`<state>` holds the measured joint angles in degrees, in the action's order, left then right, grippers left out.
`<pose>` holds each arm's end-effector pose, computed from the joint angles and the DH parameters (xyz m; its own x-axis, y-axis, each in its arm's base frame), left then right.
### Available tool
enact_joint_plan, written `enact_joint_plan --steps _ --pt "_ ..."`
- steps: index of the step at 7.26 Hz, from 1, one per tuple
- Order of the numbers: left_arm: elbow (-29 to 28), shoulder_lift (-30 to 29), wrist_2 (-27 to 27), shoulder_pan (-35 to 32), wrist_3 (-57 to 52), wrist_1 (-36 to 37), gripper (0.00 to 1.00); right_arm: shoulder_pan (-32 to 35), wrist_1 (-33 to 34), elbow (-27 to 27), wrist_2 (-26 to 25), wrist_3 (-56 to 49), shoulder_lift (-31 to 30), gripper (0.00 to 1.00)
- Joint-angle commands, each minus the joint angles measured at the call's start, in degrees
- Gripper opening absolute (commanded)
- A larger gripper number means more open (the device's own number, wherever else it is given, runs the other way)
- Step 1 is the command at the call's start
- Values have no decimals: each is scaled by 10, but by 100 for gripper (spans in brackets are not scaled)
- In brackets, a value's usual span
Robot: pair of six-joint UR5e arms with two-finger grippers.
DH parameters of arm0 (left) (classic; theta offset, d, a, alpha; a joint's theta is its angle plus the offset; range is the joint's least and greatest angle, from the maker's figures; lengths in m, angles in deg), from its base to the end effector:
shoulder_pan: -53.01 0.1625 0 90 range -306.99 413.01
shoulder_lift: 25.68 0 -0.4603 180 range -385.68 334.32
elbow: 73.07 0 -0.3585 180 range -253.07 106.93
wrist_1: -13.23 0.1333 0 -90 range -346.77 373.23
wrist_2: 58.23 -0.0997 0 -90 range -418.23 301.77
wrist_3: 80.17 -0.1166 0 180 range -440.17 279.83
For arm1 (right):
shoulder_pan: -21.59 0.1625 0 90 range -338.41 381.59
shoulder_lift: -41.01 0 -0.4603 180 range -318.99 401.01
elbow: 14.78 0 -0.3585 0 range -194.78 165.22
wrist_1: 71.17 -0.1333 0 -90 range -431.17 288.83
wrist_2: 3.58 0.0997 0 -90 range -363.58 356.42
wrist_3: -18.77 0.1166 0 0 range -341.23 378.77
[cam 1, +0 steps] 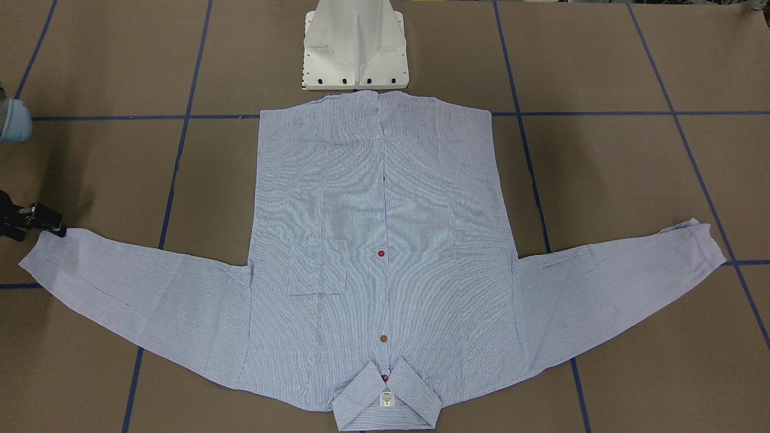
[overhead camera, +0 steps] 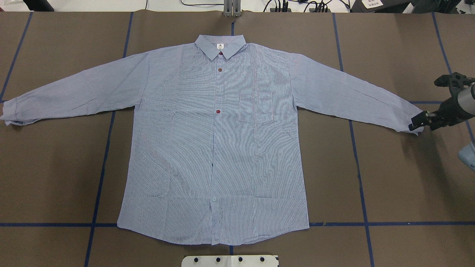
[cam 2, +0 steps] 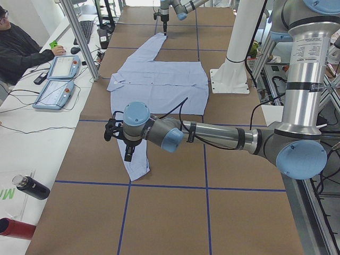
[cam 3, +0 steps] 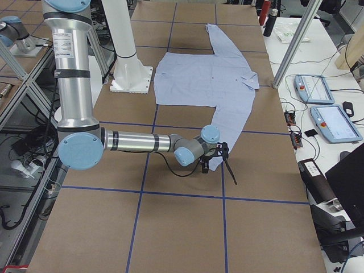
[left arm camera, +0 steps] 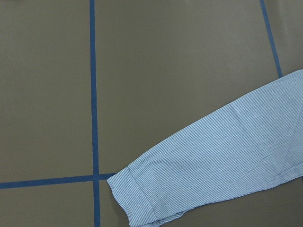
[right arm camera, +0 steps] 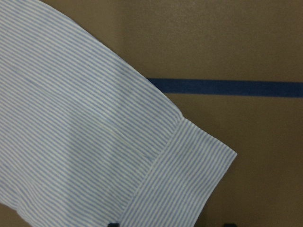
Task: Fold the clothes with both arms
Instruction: 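Grasp the sleeve cuff nearest the right gripper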
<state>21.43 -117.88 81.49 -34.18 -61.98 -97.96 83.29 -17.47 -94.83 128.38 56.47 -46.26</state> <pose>-0.0199 -0.4987 0.6006 0.6104 0.0932 -0.7866 0.1550 0.9598 0.2339 -0.1916 -0.4725 0.6947 0.6495 -0.0348 0.7596 0.0217 0.9994 0.0272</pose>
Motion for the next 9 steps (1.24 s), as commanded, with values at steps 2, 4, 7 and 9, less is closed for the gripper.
enact_joint_plan --steps 2,4,7,9 --pt "0 0 -2 0 0 0 99 -4 1 -1 1 0 5 65" --pt "0 0 -3 0 2 0 99 -4 1 -1 1 0 7 49" --pt "-1 0 -3 0 4 0 99 -4 2 -2 1 -1 7 16" --pt "-1 0 -3 0 4 0 99 -3 1 -6 1 -1 8 0"
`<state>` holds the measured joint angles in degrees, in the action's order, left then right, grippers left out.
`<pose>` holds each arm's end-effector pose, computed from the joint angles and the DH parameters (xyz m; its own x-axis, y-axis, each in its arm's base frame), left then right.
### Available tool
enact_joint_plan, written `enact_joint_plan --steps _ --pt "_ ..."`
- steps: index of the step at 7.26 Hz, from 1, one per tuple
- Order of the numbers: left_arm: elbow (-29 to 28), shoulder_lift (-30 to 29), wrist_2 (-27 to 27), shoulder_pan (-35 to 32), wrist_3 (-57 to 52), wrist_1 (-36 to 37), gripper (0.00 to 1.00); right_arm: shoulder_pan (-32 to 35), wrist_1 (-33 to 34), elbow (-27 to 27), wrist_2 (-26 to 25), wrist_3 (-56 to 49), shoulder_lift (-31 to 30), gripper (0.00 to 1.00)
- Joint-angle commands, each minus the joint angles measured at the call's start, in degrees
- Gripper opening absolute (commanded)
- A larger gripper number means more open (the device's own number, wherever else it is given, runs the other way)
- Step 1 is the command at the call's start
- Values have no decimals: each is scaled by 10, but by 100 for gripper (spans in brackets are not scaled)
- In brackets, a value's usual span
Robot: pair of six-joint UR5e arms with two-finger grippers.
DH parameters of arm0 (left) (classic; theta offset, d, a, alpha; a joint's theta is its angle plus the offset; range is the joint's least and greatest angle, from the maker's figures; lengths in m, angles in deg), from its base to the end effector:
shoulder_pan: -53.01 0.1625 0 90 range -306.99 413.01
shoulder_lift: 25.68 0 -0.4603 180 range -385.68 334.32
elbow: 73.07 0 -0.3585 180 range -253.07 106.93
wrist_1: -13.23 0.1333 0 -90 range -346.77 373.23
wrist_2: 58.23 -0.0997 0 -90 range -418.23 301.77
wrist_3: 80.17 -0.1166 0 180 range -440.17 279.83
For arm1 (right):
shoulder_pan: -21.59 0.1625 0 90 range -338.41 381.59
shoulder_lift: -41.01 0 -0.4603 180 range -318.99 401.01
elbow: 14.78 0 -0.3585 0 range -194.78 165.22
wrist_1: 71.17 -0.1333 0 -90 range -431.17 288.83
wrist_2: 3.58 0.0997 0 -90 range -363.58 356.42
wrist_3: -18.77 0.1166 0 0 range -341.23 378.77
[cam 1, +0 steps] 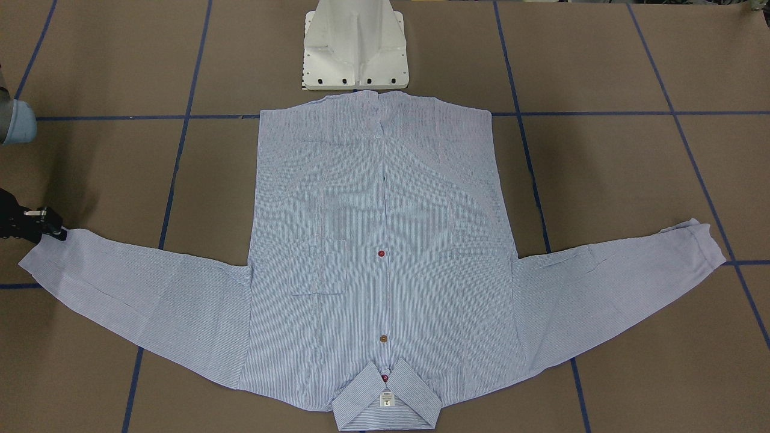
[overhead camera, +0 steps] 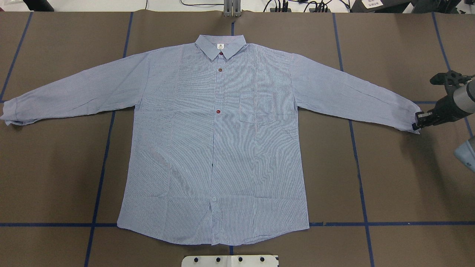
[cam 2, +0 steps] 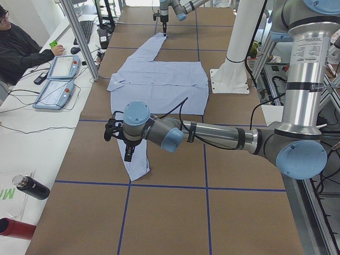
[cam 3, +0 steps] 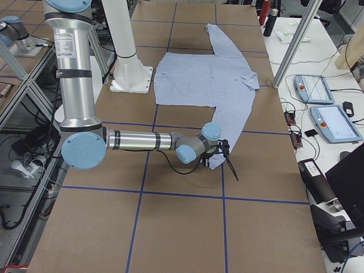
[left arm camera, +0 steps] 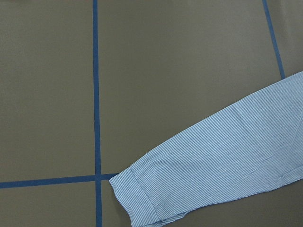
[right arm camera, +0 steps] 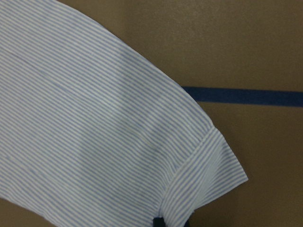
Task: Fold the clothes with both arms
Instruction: 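Grasp the sleeve cuff nearest the right gripper, then lift the sleeve with the right gripper and carry it over the shirt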
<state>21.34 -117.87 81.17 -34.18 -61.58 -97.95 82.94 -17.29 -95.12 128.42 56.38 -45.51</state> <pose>-0.0203 -0.4989 0.6019 0.6135 0.0835 -0.7853 0.1606 0.9604 0.2276 -0.1979 -0.4776 0.6859 0.6433 -0.0503 0.7639 0.0288 0.9987 0.0415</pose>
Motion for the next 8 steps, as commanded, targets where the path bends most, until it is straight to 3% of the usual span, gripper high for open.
enact_joint_plan --steps 1,5,6,8 --pt "0 0 1 0 0 0 99 2 -1 -19 0 0 -2 0" --pt "0 0 0 0 0 1 99 17 0 -169 6 35 -7 0" --pt "-1 -1 0 0 0 1 99 34 3 -194 26 37 5 0" --pt "-1 -2 1 0 0 1 99 86 3 -194 120 42 84 0"
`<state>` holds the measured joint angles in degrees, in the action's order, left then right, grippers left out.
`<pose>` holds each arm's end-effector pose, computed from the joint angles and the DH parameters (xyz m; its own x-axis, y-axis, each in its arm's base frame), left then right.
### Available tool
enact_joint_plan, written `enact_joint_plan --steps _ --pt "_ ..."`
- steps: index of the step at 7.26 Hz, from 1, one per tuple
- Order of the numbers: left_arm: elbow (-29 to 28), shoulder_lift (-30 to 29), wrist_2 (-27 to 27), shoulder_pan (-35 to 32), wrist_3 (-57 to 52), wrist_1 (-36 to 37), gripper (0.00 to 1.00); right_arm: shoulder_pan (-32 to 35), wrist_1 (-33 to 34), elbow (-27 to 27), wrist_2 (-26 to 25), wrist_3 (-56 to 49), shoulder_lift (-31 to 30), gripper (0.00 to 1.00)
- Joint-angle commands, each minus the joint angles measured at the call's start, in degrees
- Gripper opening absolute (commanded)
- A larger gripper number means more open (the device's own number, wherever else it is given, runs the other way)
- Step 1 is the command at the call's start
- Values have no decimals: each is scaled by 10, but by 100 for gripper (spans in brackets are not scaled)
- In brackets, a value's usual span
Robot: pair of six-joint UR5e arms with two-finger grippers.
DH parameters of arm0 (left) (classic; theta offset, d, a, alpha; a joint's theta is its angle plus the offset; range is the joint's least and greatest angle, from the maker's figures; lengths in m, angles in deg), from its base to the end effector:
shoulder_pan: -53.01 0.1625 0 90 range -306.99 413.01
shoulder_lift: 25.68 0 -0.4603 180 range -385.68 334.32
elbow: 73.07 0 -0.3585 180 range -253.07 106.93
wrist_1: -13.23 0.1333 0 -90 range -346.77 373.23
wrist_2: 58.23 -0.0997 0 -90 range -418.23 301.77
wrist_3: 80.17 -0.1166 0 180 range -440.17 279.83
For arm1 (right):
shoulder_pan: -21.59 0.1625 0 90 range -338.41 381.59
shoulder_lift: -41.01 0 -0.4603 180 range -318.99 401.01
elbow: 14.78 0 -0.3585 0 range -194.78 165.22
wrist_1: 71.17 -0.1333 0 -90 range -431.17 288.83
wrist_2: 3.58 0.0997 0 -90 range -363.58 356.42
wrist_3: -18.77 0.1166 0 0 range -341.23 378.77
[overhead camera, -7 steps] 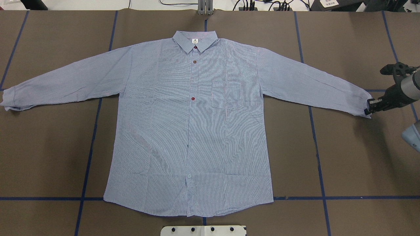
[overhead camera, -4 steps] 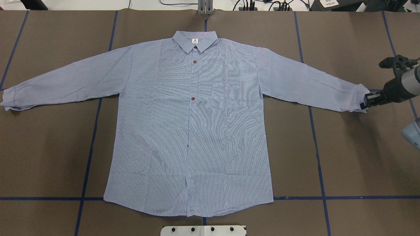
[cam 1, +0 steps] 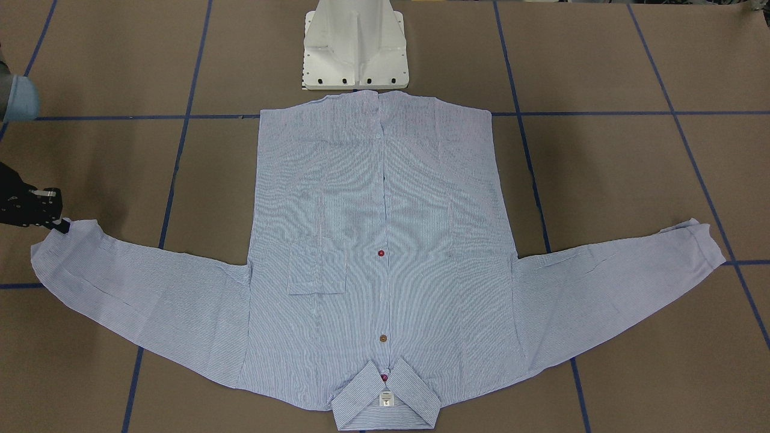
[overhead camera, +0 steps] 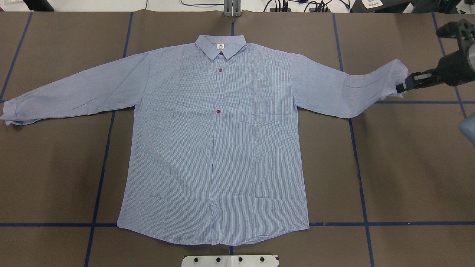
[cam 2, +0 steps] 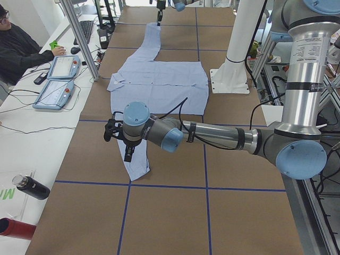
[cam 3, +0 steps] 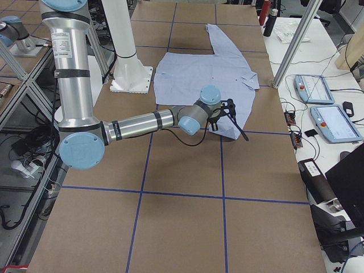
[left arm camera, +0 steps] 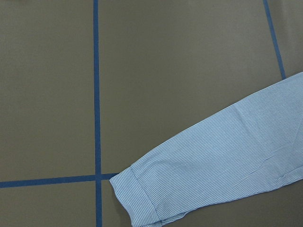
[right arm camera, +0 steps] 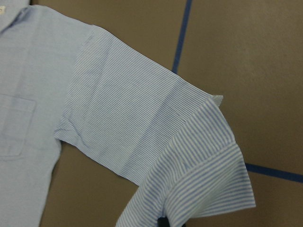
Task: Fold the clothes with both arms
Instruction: 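Lift the sleeve with the right gripper and carry it over the shirt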
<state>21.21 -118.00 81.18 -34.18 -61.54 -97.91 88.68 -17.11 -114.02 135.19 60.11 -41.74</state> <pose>-0.0203 -0.4999 0.6020 0.6132 0.0824 -0.7856 0.1609 0.9607 0.2264 -0.1618 -0.5000 0.4852 0.4384 -0.2339 0.8678 -0.0695 0.9538 0.2922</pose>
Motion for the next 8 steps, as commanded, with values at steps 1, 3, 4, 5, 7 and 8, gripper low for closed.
enact_joint_plan --steps 1,3,4,5,7,8 --pt "0 0 2 0 1 0 99 29 0 -5 73 52 91 0" --pt "-1 1 3 0 1 0 99 -6 2 3 73 82 172 0" --pt "-1 1 4 0 1 1 99 -26 3 29 70 94 221 0" --pt "-2 1 5 0 0 2 99 -32 3 70 70 95 277 0" --pt "-5 2 5 0 0 5 99 -49 3 130 62 99 364 0" --pt "-6 1 5 0 0 5 99 -57 3 153 61 100 393 0"
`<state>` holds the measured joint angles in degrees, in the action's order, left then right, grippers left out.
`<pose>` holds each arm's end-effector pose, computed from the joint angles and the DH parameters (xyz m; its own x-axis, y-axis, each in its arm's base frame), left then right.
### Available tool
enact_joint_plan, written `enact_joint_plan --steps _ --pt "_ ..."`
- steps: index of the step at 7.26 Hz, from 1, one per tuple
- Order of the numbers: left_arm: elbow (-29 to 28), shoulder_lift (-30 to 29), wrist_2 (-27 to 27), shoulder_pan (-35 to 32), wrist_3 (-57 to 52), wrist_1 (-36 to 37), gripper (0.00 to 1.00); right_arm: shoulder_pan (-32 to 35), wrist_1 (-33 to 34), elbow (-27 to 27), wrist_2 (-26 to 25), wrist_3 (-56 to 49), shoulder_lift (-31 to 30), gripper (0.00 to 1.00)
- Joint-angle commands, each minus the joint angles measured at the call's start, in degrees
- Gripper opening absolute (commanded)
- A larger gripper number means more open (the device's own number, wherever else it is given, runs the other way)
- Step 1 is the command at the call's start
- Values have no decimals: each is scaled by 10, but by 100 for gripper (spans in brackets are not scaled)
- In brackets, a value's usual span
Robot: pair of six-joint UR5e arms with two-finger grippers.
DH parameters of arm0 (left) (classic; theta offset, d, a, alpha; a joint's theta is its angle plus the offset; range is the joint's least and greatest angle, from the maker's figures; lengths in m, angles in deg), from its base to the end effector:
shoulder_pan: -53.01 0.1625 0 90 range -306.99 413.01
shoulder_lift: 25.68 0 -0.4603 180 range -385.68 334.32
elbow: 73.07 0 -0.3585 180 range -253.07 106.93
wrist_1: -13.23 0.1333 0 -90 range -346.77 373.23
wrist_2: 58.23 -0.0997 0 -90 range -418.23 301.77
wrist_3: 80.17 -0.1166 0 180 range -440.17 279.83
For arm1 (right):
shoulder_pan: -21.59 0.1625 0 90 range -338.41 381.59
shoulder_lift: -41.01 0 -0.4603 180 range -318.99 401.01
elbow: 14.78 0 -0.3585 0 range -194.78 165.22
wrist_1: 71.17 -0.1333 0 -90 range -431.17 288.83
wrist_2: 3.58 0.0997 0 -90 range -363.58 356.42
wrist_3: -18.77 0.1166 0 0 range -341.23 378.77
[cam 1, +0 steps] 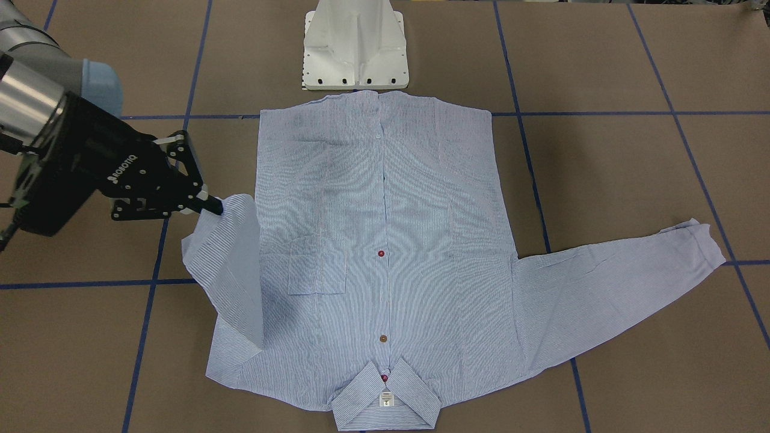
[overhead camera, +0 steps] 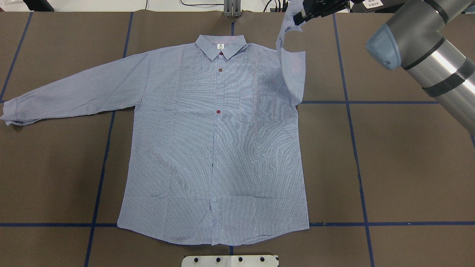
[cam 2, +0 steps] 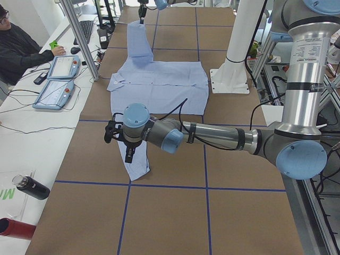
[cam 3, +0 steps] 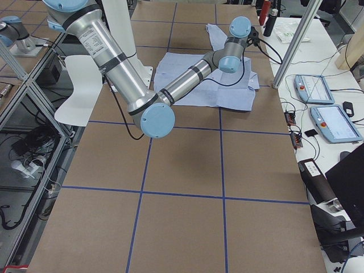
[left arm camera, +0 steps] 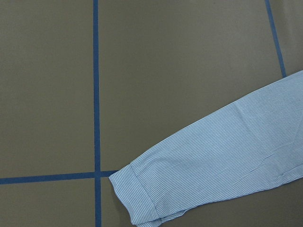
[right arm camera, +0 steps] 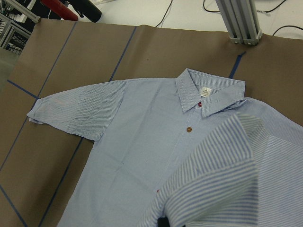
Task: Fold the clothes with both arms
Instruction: 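Lift the sleeve with the right gripper and carry it over the shirt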
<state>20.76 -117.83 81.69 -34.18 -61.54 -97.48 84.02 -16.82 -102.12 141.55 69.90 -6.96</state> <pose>-0.0197 -0.4982 0.6074 0.6074 0.0701 -0.7913 0.1585 0.9654 0.2072 -0.2793 -0.6162 0.1979 0.1810 -0.4286 0.8852 -0.0339 0.8968 0.4411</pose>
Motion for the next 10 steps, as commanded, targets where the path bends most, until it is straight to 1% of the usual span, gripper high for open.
enact_joint_plan --steps 1,2,4,5,6,8,10 --pt "-4 0 -1 0 0 1 99 -23 0 38 -17 1 55 0" --pt "-7 0 0 0 0 1 99 -48 0 39 -52 1 63 0" --pt "-8 0 0 0 1 1 99 -70 0 75 -66 1 82 0" --pt "-8 0 0 0 1 1 99 -86 -1 101 -90 0 95 0" --pt "-8 0 0 0 1 1 99 -106 -1 138 -119 0 124 0" --pt "-8 0 0 0 1 1 99 -142 0 202 -169 0 164 0" --pt "-12 -7 -1 1 1 1 99 -181 0 245 -217 0 180 0"
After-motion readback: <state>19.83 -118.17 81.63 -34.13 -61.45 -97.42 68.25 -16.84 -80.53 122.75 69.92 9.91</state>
